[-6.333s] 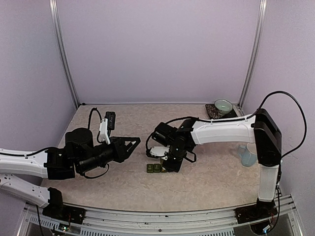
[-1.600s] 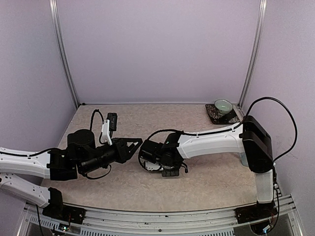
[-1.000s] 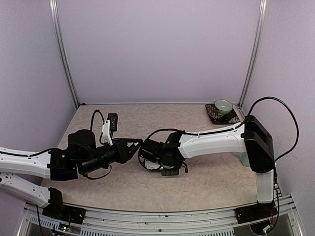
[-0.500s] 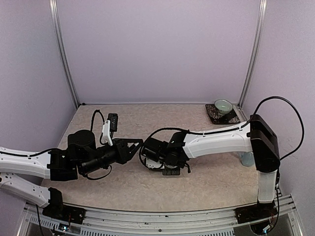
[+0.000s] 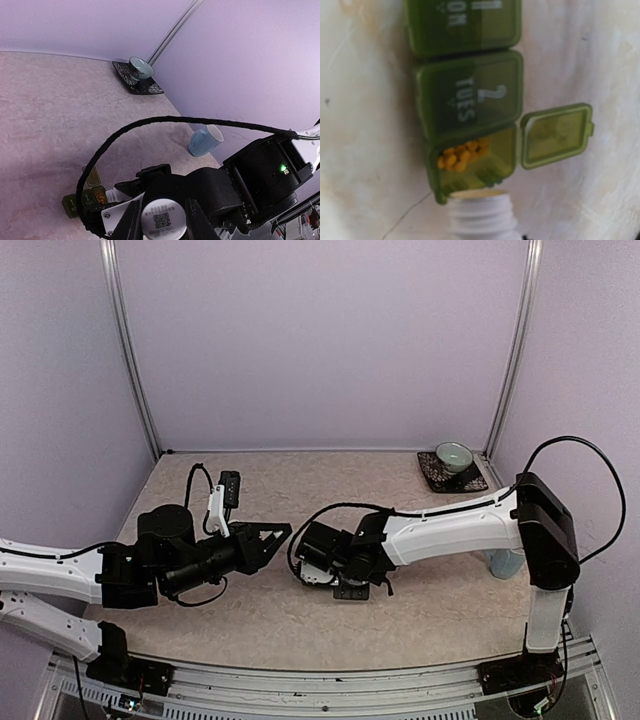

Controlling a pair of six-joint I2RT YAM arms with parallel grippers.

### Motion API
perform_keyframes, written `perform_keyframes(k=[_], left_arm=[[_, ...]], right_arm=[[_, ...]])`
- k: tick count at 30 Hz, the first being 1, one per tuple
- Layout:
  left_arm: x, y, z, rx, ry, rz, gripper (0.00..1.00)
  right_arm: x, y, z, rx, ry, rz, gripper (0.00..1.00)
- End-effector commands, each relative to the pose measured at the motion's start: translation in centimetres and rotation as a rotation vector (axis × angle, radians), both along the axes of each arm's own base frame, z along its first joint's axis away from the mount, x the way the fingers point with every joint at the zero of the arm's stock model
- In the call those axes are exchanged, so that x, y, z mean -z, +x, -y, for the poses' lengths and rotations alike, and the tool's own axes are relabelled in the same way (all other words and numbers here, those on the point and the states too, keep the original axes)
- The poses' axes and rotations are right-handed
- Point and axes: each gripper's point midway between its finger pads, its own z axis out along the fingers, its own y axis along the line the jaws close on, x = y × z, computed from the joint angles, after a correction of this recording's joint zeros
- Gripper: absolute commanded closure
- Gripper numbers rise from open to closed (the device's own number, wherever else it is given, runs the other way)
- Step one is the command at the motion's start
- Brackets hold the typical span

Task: Sort the pills into containers
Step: Pour the pill into the compartment of the pill container.

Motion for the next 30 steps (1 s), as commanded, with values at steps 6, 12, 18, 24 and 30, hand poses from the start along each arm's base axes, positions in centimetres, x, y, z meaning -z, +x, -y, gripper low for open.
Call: perform_keyframes(k=[6, 12, 18, 24, 30], left_arm=[[-1.13, 0.04, 0.39, -0.004, -0.012, 0.012, 0.86], [-1.01, 0.03, 0.36, -0.004, -0.012, 0.009, 0.86], [-0.79, -0.04, 0.34, -0.003, -0.012, 0.005, 0.86], [-0.79, -0.1, 0.19, -0.005, -0.014, 0.005, 0.86], [-0.83, -0.11, 0.11, -0.007, -0.016, 0.006, 0.86]], right_arm=[[-1.57, 0.47, -0.38, 0.044, 0.13, 0.017, 1.0], [-1.83, 0.37, -0.71, 0.052, 0.195, 0.005, 1.0], [-1.69, 0.64, -0.56, 0.073, 0.238, 0.007, 1.0], [-1.79, 0.76, -0.51, 0.088, 0.293, 0.007, 1.0], [-2.1, 0.75, -0.59, 0.097, 0.368, 0.015, 1.0]])
